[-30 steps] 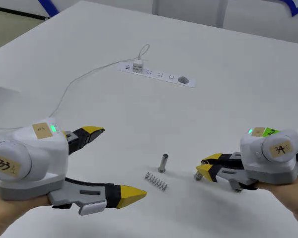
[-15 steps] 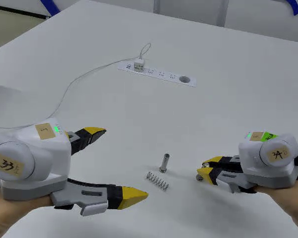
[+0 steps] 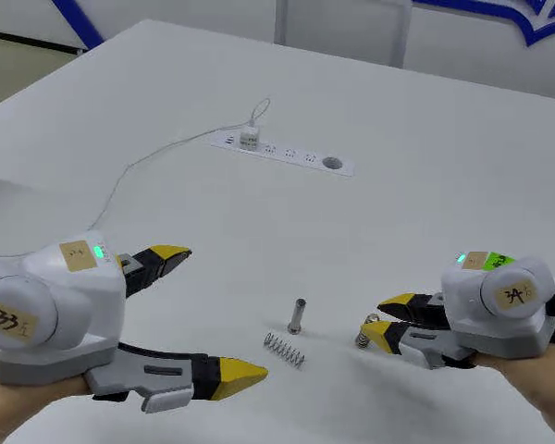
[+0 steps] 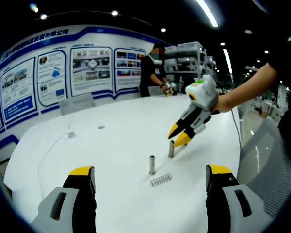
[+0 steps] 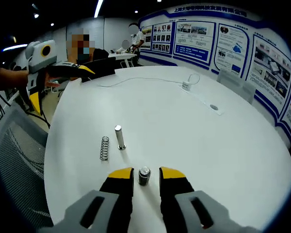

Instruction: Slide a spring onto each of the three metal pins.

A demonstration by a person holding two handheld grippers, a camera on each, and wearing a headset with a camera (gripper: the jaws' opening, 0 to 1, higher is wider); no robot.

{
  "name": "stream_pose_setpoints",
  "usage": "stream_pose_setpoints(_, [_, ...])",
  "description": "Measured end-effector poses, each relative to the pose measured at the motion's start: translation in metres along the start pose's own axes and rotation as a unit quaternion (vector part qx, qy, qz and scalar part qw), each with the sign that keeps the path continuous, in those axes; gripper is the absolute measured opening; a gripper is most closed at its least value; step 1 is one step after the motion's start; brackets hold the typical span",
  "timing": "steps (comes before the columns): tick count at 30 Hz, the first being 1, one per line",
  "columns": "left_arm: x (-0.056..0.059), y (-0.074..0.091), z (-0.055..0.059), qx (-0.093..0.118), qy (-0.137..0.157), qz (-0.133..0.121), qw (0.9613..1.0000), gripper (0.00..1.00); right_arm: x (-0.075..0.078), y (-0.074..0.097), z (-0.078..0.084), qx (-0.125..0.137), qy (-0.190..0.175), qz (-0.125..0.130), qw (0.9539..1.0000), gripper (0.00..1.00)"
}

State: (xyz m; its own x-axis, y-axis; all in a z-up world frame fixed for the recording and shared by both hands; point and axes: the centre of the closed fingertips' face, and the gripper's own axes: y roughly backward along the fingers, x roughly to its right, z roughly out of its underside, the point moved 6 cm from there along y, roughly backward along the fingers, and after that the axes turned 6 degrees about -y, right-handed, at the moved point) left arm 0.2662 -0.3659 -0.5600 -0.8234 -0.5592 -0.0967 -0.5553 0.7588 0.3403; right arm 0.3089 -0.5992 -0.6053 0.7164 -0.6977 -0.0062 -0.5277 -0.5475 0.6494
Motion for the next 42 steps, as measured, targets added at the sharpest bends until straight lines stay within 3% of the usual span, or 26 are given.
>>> stream_pose_setpoints(3, [-0.001, 0.002, -0.004, 0.005, -0.014, -0.004, 0.9999, 0.96, -0.003, 0.008, -0.003, 0.005, 0.005, 0.003, 1.0, 0.21])
stream_pose_setpoints(8, [-0.003, 0.006, -0.006, 0.006, -0.011, 0.0, 0.9999, 0.96, -0.012, 0.017, -0.01, 0.021, 0.007, -0.004, 0.9998, 0.22])
stream_pose_setpoints(14, [-0.008, 0.01, -0.005, 0.004, -0.011, -0.003, 0.9999, 0.96, -0.032, 0.015, -0.017, 0.034, 0.008, -0.028, 0.999, 0.22])
stream_pose_setpoints(20, [-0.008, 0.012, -0.005, 0.004, -0.012, -0.006, 0.9999, 0.96, -0.057, -0.003, -0.015, 0.024, 0.02, -0.057, 0.9979, 0.22])
stream_pose_setpoints(26, [-0.008, 0.015, -0.002, -0.001, -0.007, -0.004, 1.0, 0.96, -0.071, -0.018, -0.009, 0.008, 0.034, -0.077, 0.9964, 0.22])
stream_pose_setpoints(34, [-0.004, 0.021, 0.007, -0.017, -0.002, 0.012, 0.9998, 0.95, -0.079, -0.037, 0.0, -0.002, 0.019, -0.086, 0.9961, 0.21])
stream_pose_setpoints(42, [-0.01, 0.027, 0.013, -0.024, 0.006, 0.002, 0.9997, 0.94, -0.077, -0.063, 0.009, -0.016, -0.009, -0.062, 0.9979, 0.21])
